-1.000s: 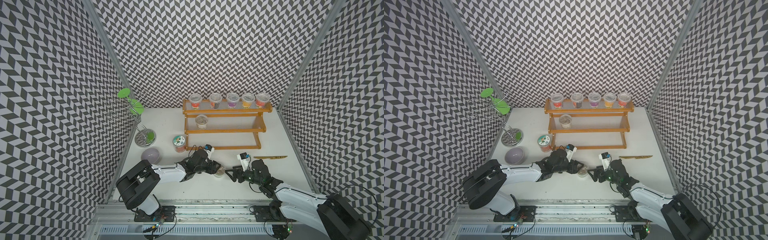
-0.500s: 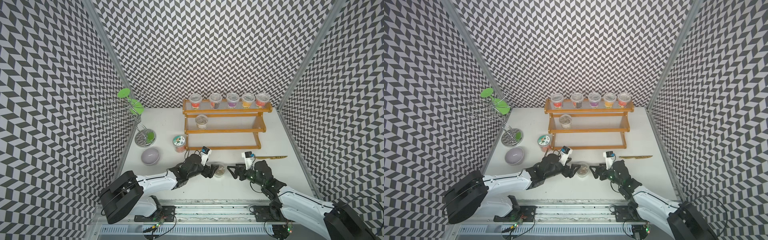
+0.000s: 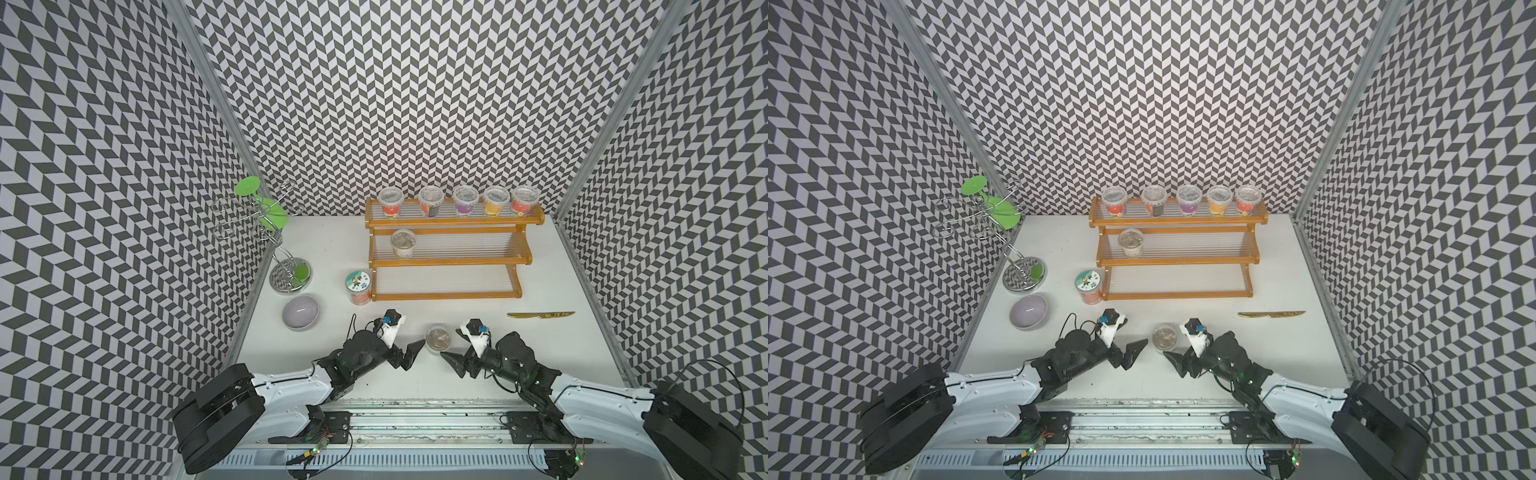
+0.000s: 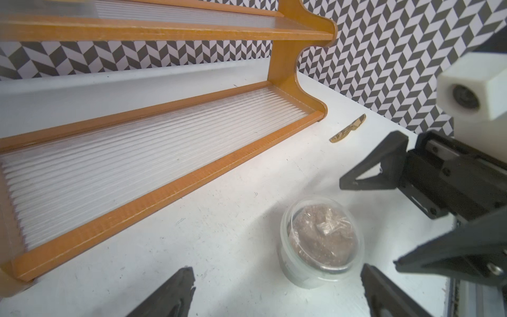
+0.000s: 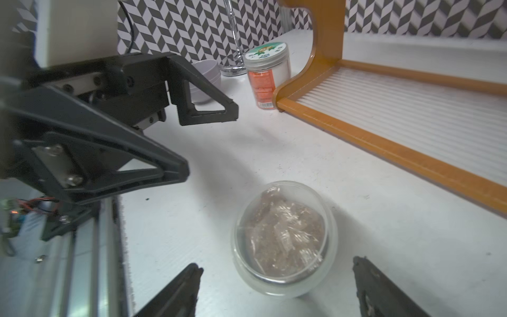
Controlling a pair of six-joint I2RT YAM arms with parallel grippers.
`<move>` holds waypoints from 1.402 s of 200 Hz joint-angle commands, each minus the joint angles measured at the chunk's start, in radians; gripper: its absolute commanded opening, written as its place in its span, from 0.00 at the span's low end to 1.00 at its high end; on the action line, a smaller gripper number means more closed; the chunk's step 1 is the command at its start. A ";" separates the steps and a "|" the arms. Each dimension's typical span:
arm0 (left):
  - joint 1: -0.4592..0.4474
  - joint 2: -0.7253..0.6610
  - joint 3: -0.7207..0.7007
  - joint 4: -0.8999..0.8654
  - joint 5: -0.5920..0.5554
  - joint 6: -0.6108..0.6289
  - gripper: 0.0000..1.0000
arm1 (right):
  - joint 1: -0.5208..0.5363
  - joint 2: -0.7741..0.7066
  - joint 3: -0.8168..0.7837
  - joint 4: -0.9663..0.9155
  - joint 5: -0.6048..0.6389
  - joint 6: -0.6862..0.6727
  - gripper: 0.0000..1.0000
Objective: Place the seed container on the shelf
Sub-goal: Move the seed jar to the center of the board, then pick up the seed jar at the center of the board.
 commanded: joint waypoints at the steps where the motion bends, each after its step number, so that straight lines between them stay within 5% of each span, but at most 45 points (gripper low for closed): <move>1: 0.002 0.027 0.023 0.079 0.021 0.030 1.00 | 0.004 0.060 -0.005 0.210 0.052 -0.184 0.89; 53: 0.052 0.050 0.035 0.074 -0.021 -0.131 0.99 | 0.005 0.294 -0.001 0.454 -0.036 -0.230 0.91; 79: 0.054 0.031 0.010 0.106 -0.035 -0.109 1.00 | 0.002 0.367 -0.004 0.529 -0.025 -0.265 0.92; 144: 0.070 0.129 0.051 0.063 0.191 -0.063 1.00 | -0.001 0.487 -0.007 0.672 -0.057 -0.230 0.92; 280: 0.084 0.219 0.141 -0.031 0.218 -0.155 0.97 | -0.008 0.729 0.013 0.926 -0.080 -0.082 0.89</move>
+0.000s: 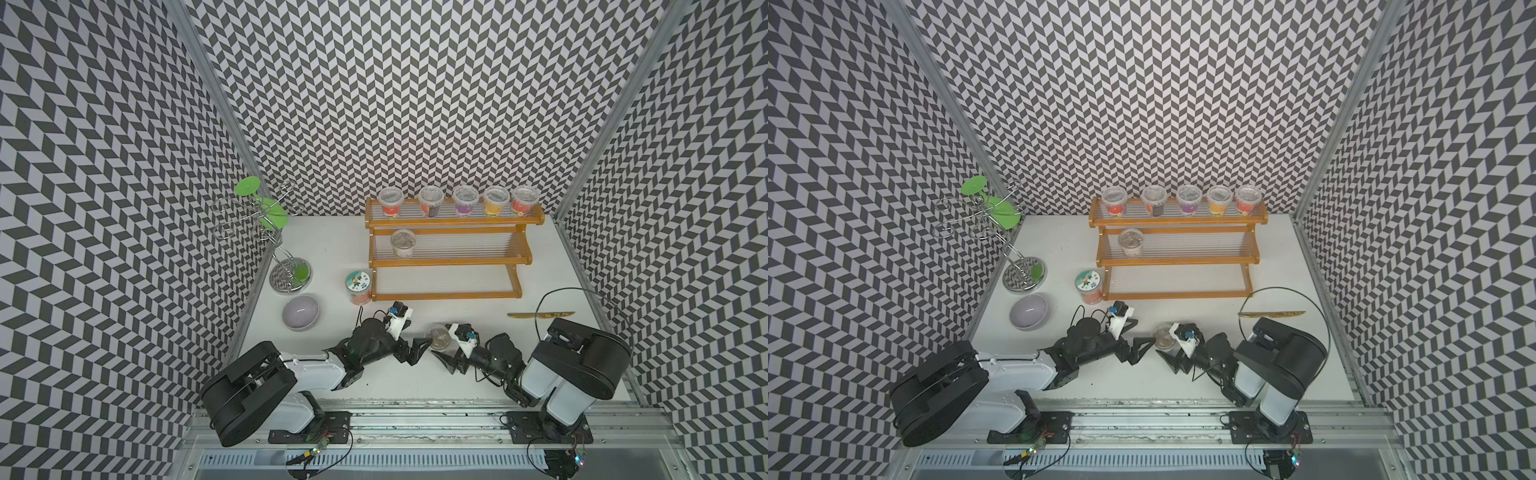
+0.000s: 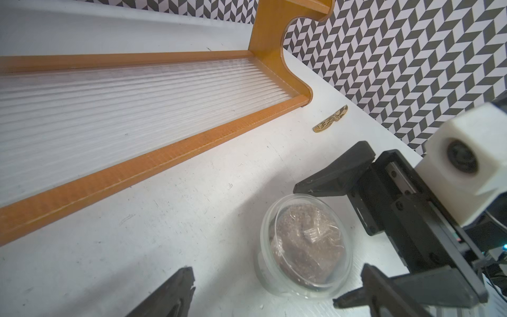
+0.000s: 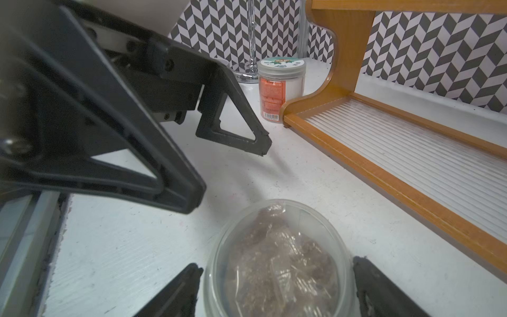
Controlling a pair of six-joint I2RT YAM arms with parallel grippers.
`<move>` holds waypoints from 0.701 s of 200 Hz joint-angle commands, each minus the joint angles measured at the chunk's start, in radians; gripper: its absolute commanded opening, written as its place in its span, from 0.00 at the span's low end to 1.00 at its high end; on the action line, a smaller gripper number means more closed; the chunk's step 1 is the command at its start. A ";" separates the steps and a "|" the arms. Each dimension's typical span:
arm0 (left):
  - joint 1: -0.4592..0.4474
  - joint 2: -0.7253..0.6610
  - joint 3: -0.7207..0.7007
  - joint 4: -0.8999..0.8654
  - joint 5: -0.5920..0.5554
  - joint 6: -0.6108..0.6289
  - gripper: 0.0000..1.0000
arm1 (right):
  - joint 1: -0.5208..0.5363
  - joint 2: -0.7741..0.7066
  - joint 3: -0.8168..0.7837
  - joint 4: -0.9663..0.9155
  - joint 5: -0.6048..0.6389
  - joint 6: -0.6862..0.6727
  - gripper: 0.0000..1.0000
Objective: Place the seed container on the shelf
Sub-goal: Pick up the seed jar at the center of the board.
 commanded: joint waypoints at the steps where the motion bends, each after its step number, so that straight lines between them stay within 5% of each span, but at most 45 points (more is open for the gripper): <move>1: 0.005 0.020 0.039 -0.054 0.018 -0.021 0.97 | -0.005 0.046 0.003 0.150 -0.018 0.041 0.89; 55: 0.007 0.059 0.060 -0.064 0.041 -0.032 0.95 | -0.015 0.184 -0.017 0.361 -0.052 0.083 0.89; 140: 0.009 0.064 0.073 -0.082 0.034 -0.034 0.94 | -0.019 0.087 0.014 0.179 -0.033 0.059 0.92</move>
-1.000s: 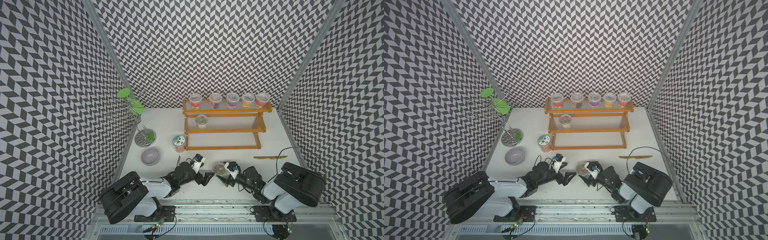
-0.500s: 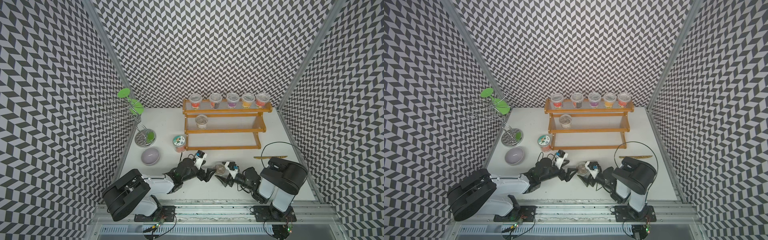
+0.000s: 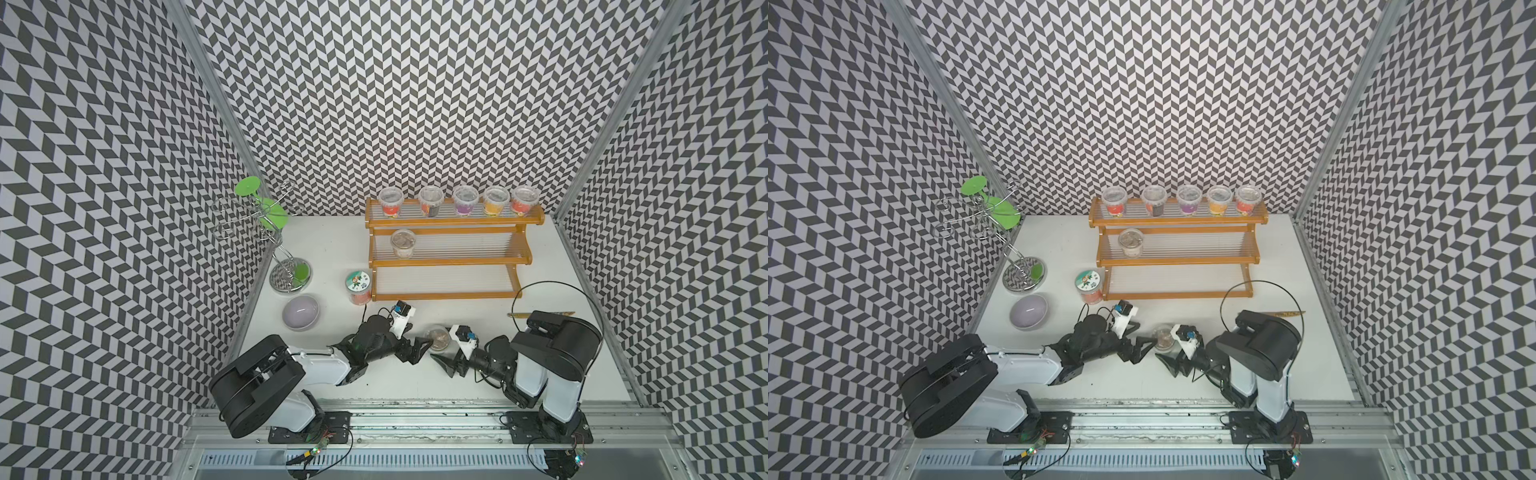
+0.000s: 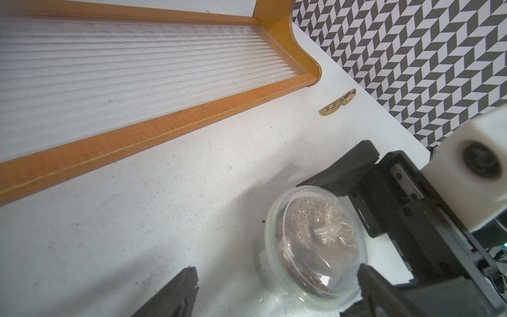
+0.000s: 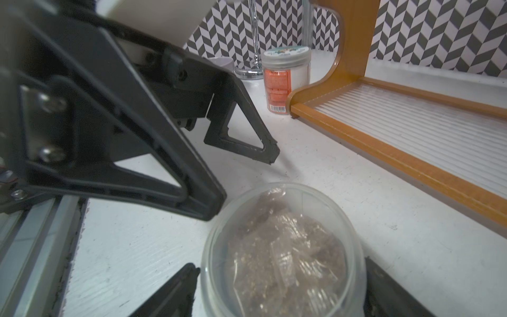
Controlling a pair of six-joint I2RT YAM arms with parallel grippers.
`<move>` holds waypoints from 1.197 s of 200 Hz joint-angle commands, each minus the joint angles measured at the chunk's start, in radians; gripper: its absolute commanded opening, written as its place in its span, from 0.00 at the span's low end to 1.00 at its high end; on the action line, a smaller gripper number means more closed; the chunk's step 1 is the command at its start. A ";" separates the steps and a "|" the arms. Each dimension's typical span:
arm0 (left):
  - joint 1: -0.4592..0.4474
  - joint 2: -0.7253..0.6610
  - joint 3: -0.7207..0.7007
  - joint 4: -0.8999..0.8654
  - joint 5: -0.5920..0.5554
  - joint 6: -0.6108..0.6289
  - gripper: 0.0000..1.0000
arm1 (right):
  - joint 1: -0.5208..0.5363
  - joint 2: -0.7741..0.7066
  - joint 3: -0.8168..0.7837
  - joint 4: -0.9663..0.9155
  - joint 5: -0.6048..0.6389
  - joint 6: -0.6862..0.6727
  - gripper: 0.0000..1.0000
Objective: Place the seed container on the shelf
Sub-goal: Pick up the seed jar at the center of the board.
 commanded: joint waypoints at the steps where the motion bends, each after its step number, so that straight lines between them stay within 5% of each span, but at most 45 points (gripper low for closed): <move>1: 0.007 0.008 0.031 -0.023 0.008 -0.005 0.94 | -0.006 -0.048 0.021 0.025 0.009 -0.003 0.92; 176: 0.019 0.028 0.051 -0.055 0.009 -0.024 0.81 | -0.013 -0.056 0.075 -0.110 -0.014 -0.009 0.84; 239: 0.019 0.028 0.052 -0.059 0.013 -0.023 0.81 | -0.014 -0.057 0.083 -0.128 -0.017 -0.001 0.91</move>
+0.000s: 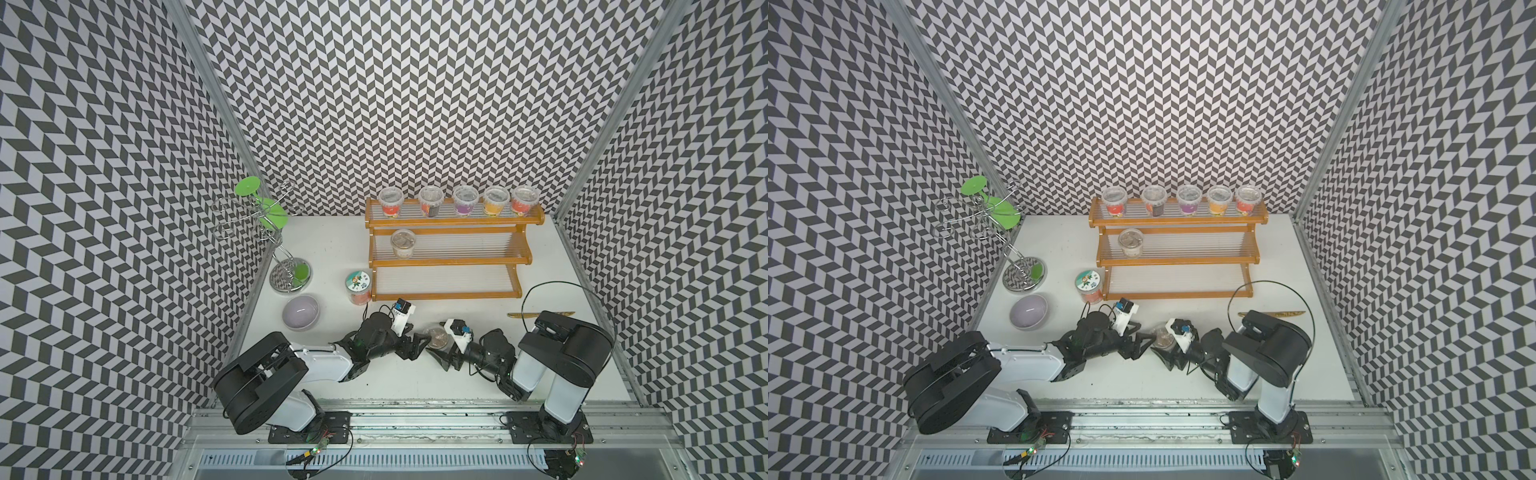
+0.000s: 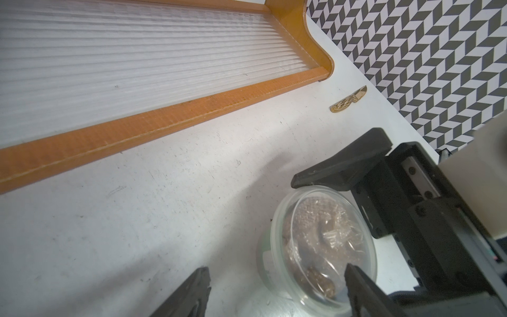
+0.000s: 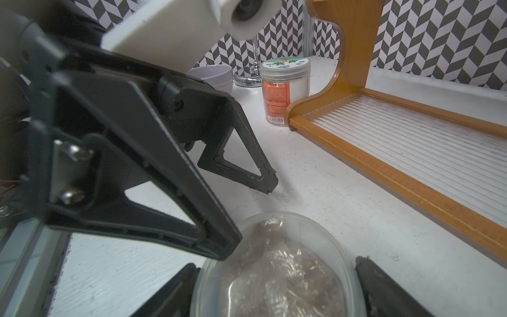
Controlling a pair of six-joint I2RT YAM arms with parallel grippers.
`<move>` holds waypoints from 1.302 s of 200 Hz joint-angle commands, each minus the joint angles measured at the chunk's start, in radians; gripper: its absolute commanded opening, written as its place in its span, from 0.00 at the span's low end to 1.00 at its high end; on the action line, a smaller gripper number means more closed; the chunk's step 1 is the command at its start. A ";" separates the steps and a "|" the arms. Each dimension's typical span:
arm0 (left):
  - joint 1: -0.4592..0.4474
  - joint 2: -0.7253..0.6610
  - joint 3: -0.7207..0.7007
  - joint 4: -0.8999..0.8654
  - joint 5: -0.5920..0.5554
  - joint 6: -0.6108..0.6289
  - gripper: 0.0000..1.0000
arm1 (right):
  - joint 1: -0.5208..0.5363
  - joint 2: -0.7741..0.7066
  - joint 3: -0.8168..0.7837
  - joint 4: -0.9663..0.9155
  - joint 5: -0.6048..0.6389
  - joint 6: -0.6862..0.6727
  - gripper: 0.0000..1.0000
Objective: Place the seed container on the shelf
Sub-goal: Pick up the seed jar at the center of the board.
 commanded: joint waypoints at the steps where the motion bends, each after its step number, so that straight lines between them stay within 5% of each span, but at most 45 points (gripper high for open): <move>1: 0.006 0.003 0.020 -0.012 0.013 0.004 0.81 | -0.005 -0.004 0.009 0.013 -0.006 0.006 0.91; 110: 0.008 -0.018 0.019 -0.020 0.011 0.002 0.80 | -0.009 -0.019 0.007 0.010 -0.015 0.025 0.85; 203: 0.019 -0.258 -0.034 -0.058 -0.100 -0.024 0.84 | -0.032 -0.133 -0.001 -0.070 0.029 0.037 0.85; 260: 0.045 -0.344 -0.049 -0.080 -0.114 -0.027 0.85 | -0.073 -0.300 0.088 -0.375 0.101 0.048 0.86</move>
